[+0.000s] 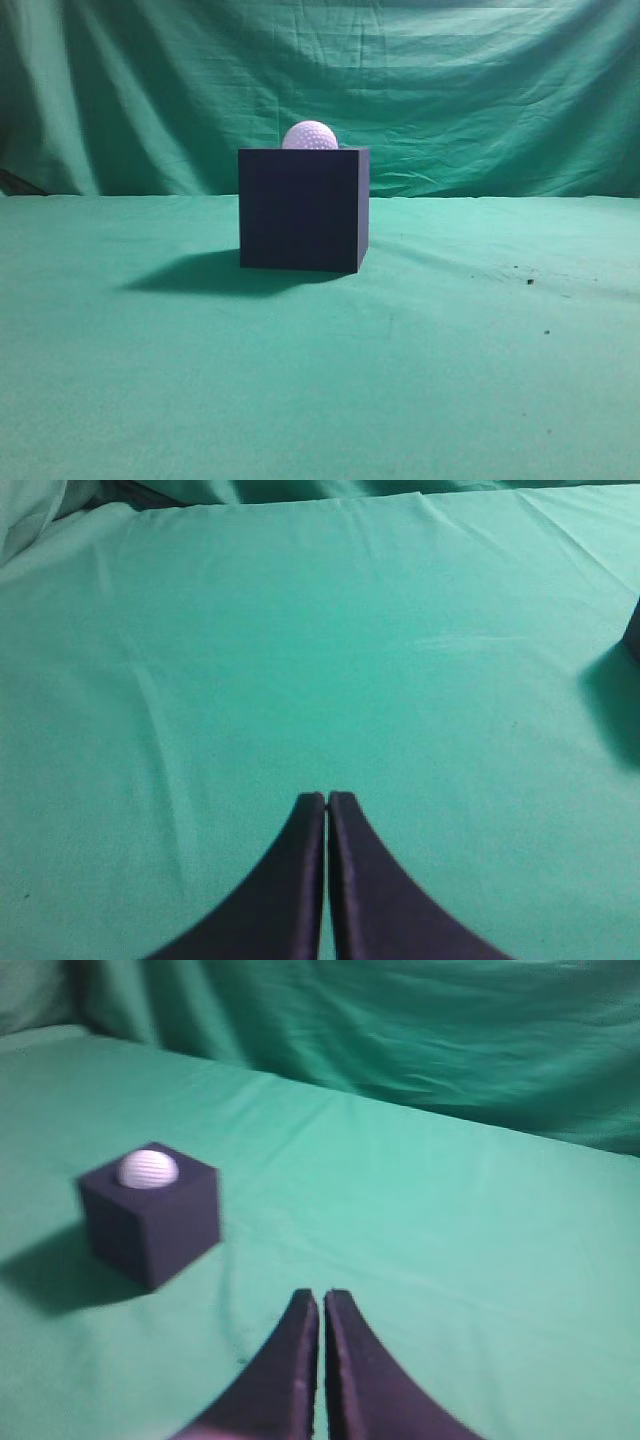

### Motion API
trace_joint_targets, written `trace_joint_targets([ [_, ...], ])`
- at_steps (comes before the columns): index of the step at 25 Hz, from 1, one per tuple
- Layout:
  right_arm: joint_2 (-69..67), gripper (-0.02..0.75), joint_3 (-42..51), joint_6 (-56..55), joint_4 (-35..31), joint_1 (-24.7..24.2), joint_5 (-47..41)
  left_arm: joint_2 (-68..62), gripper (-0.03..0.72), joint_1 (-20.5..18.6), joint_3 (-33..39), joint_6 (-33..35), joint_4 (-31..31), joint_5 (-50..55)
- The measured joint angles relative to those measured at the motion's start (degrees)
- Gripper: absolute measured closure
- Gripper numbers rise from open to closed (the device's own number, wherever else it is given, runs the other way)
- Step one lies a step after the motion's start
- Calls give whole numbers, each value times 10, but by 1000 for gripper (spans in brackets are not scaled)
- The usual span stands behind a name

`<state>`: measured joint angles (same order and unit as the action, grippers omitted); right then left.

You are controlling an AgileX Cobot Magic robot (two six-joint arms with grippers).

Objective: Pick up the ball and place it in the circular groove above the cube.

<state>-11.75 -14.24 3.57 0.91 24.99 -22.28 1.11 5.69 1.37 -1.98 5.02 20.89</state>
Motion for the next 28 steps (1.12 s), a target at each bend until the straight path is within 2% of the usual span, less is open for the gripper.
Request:
trace_joint_targets([
  [6,113,738,113,1,-9,-111,29,0,688,0,0,0,0,0],
  [11,123,738,156,-1,-30,-185,31,0,688,0,0,0,0,0],
  [17,123,738,158,-9,-37,-209,13,0,688,0,0,0,0,0],
  [18,123,692,158,-11,-38,-209,12,0,688,0,0,0,0,0],
  [28,123,692,158,-15,-39,-210,10,0,688,0,0,0,0,0],
])
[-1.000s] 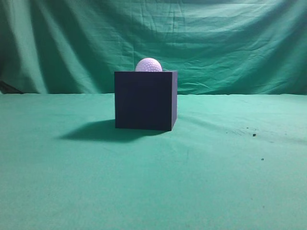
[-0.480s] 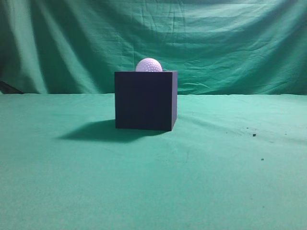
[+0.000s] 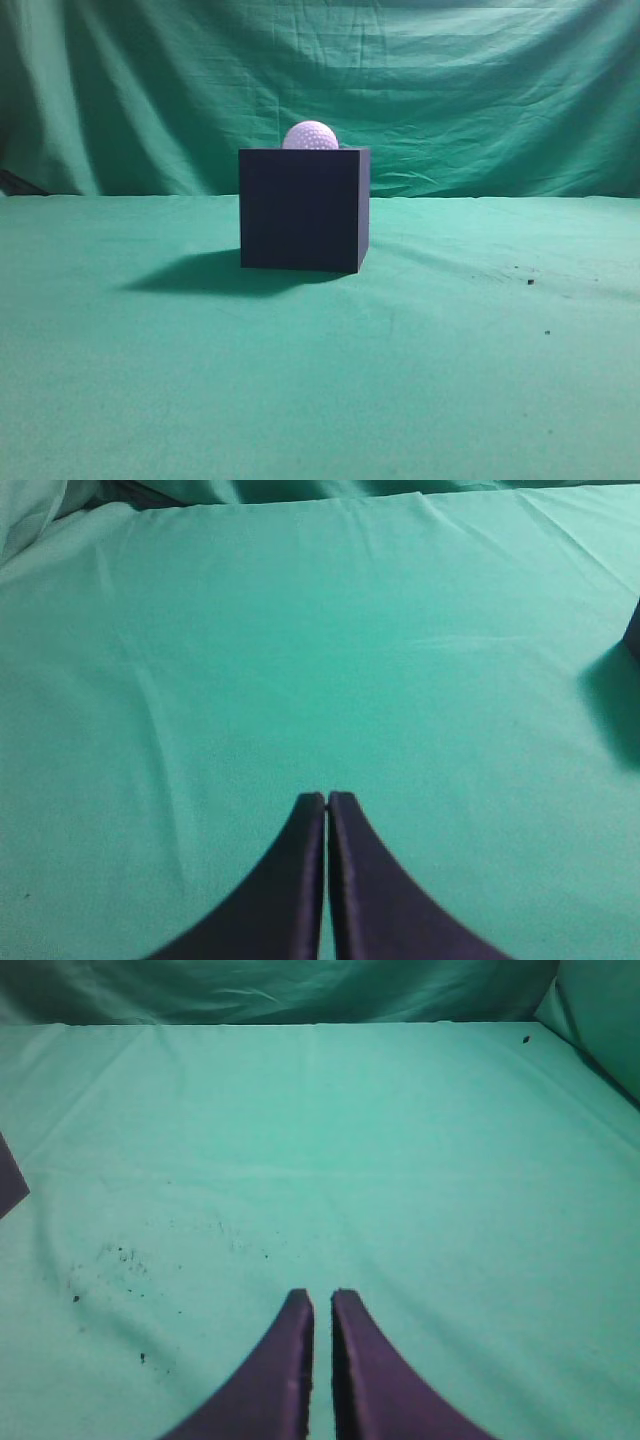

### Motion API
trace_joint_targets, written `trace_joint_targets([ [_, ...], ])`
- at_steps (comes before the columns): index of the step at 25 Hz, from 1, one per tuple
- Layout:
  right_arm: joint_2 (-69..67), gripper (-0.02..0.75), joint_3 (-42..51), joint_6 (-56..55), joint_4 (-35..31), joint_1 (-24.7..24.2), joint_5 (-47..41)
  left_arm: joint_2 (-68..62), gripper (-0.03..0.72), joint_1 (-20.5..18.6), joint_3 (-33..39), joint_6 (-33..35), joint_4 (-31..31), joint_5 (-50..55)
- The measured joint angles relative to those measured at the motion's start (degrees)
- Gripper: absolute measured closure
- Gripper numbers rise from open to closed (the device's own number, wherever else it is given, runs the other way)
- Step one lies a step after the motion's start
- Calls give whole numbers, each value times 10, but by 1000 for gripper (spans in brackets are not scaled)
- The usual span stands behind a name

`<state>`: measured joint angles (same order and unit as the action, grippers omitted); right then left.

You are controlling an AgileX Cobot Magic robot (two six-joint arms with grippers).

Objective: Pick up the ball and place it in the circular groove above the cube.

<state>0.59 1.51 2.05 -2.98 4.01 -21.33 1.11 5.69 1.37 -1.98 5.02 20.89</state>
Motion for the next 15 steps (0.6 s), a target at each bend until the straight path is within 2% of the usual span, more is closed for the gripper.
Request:
trace_joint_targets([
  [15,0,692,0,0,0,0,0,0,688,0,0,0,0,0],
])
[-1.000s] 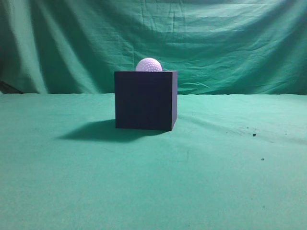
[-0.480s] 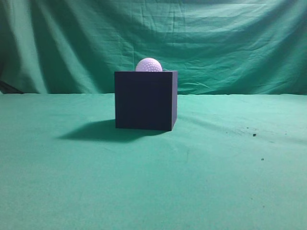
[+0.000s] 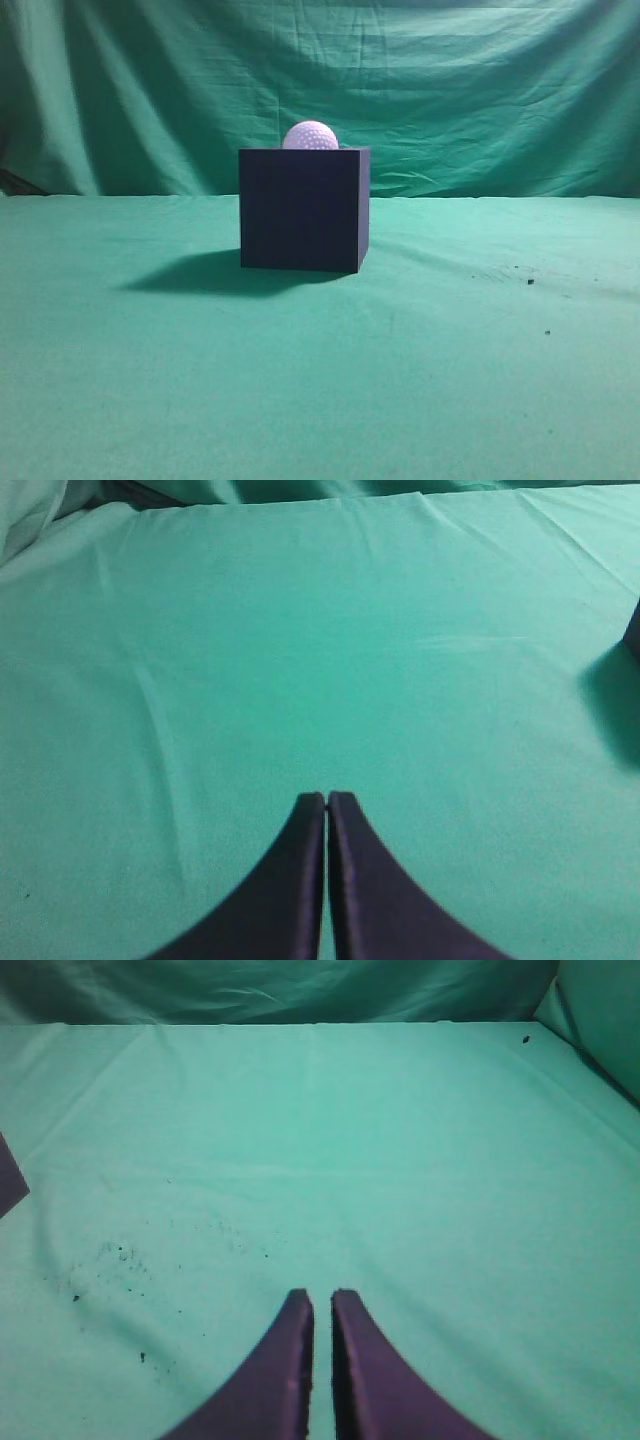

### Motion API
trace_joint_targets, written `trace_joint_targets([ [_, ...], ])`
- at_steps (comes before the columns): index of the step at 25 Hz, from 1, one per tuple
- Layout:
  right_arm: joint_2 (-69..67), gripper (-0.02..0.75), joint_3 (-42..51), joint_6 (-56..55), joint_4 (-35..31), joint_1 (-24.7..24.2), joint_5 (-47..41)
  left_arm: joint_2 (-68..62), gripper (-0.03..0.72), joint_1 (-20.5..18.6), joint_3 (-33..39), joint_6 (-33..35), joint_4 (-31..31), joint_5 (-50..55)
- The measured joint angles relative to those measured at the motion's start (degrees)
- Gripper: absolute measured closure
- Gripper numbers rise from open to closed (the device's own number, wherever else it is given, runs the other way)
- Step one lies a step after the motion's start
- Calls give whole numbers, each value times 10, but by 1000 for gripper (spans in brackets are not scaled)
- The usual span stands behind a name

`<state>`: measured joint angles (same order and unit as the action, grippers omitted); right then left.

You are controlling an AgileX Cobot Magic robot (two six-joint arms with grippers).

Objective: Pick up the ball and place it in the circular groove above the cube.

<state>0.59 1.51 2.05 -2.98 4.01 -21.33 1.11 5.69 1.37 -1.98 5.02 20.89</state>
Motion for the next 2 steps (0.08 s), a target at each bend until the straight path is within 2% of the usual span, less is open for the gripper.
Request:
trace_joint_targets([
  [2,0,692,0,0,0,0,-1,0,688,0,0,0,0,0],
])
